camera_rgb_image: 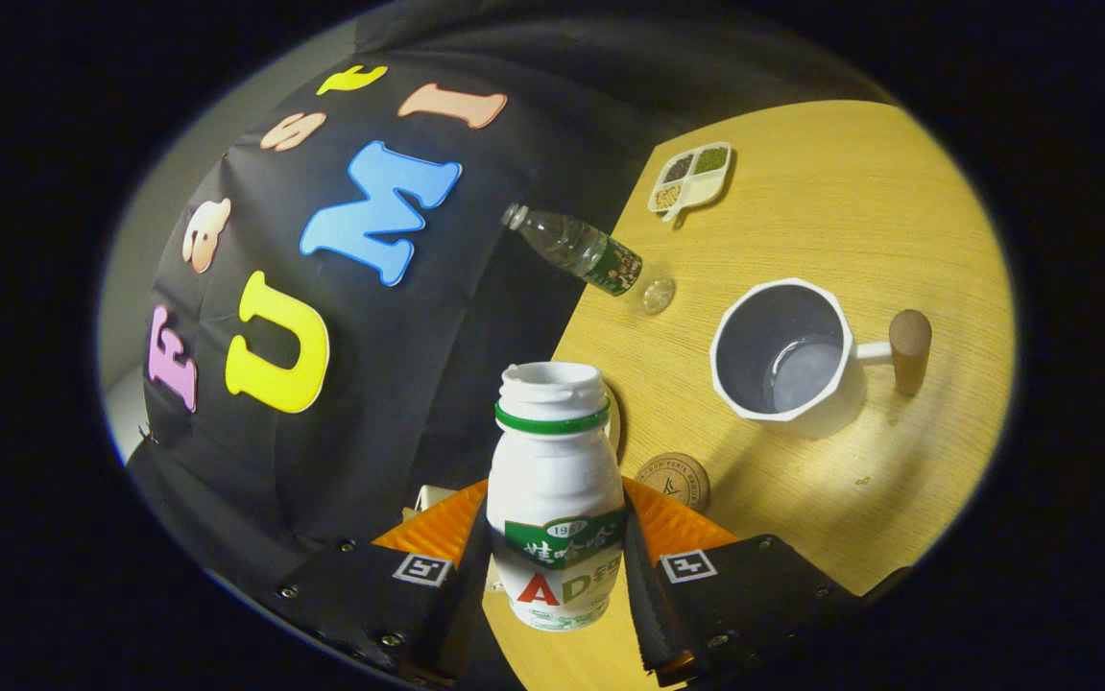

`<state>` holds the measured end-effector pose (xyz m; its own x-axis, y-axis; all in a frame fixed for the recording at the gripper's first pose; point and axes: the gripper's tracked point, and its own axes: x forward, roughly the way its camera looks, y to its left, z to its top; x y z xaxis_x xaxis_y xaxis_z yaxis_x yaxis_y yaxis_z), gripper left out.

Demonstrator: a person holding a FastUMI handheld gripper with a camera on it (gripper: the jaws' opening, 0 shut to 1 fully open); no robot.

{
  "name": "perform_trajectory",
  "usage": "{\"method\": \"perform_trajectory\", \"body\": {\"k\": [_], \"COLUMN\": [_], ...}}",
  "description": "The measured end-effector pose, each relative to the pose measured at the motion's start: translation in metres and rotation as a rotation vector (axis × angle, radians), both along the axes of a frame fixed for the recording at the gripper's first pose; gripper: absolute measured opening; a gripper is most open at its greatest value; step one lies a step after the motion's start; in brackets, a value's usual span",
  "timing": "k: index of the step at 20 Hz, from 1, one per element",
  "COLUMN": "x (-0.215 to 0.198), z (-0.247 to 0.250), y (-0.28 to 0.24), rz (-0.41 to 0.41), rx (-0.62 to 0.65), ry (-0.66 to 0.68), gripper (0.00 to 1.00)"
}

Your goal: Take the bottle from table, then pour the juice into the cup, finally place the bottle on the coaster

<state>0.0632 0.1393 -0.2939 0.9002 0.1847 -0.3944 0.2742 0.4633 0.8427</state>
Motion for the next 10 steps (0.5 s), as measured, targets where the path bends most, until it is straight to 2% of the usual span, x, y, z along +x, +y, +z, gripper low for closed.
{"method": "perform_trajectory", "body": {"k": [3, 7, 10], "x": [-0.003, 0.0, 0.001], "z": [0.009, 0.029, 0.045], "y": [0.003, 0.003, 0.011], "rz": [0.014, 0.056, 0.101], "rx": [-0.106, -0.372, -0.511], "ry": [-0.038, -0.094, -0.151], "gripper": [0.64, 0.64, 0.64]}}
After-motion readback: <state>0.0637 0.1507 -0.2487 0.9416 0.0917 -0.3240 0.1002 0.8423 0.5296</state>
